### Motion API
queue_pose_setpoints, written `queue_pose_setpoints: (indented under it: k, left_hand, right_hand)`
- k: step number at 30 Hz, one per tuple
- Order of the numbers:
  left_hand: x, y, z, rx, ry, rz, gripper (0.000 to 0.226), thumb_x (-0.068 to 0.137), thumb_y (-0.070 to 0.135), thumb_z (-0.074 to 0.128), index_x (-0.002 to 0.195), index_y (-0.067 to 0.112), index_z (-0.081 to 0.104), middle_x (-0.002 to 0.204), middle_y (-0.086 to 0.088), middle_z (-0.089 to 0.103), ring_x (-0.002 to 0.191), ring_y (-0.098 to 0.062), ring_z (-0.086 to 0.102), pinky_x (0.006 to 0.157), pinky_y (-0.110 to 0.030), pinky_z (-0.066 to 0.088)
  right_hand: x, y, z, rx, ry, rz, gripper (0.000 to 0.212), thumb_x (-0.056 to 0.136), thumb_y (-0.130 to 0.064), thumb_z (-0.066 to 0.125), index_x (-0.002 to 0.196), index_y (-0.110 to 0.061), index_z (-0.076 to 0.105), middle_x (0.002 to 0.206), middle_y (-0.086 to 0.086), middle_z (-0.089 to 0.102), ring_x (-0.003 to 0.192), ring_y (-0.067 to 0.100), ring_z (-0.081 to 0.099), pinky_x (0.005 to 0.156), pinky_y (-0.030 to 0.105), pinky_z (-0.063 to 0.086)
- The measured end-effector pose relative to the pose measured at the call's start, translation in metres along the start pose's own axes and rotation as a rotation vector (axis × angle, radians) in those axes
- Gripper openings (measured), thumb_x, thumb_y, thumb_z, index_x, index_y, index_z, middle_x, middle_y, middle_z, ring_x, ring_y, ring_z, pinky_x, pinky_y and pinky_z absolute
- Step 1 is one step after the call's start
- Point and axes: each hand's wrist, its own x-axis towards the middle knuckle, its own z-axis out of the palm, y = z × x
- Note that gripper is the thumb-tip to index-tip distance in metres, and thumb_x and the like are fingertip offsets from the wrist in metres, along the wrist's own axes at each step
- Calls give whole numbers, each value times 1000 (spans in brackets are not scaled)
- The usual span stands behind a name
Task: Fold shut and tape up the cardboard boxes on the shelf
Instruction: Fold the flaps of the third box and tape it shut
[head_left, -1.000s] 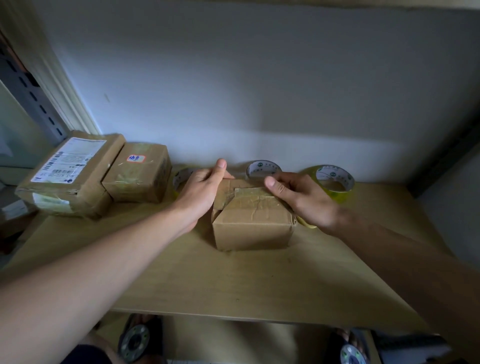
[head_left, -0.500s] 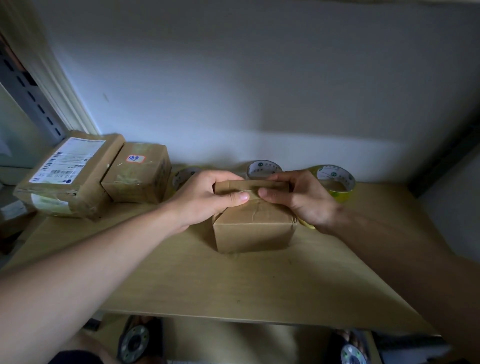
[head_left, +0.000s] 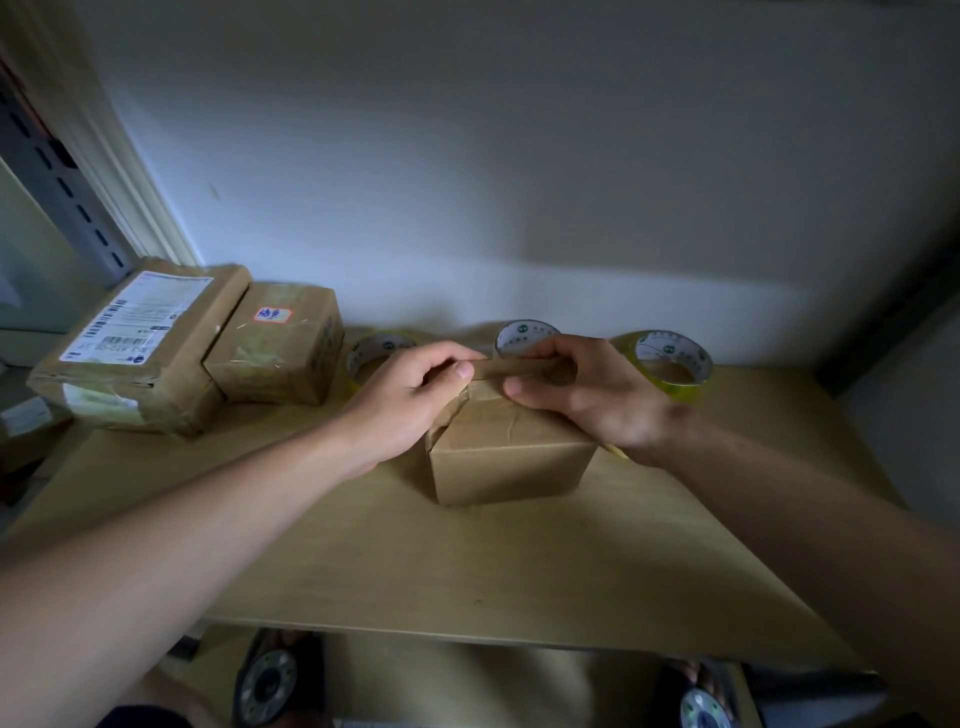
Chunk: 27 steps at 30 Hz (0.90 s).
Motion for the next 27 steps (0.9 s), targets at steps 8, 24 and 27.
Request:
queue_pose_setpoints:
  k: [8, 24, 27]
  left_hand:
    - [3, -1, 0, 8, 13, -5, 34, 105, 36, 44, 120, 20, 70, 111, -21, 70, 112, -33, 62, 106, -45, 45]
    - [-13, 4, -1, 545, 261, 151, 29, 99, 7, 44, 117, 13, 66, 91, -1, 66, 99, -32, 65, 86, -44, 51]
    - [-15, 4, -6, 581, 158, 191, 30, 100, 20, 38, 117, 19, 64, 84, -4, 68, 91, -30, 65, 80, -47, 53]
  right_hand:
    - [-1, 17, -20, 196, -133, -77, 23, 103, -7, 57, 119, -16, 70, 92, -6, 75, 84, 6, 69, 72, 18, 52]
    - [-18, -22, 15, -491, 101, 49, 100, 63, -83, 73, 142, -31, 42, 124, -8, 62, 118, 17, 58, 94, 30, 48]
    - [-13, -24, 9, -437, 93, -6, 63, 77, -65, 76, 128, -34, 58, 106, -18, 62, 106, 9, 59, 83, 22, 40]
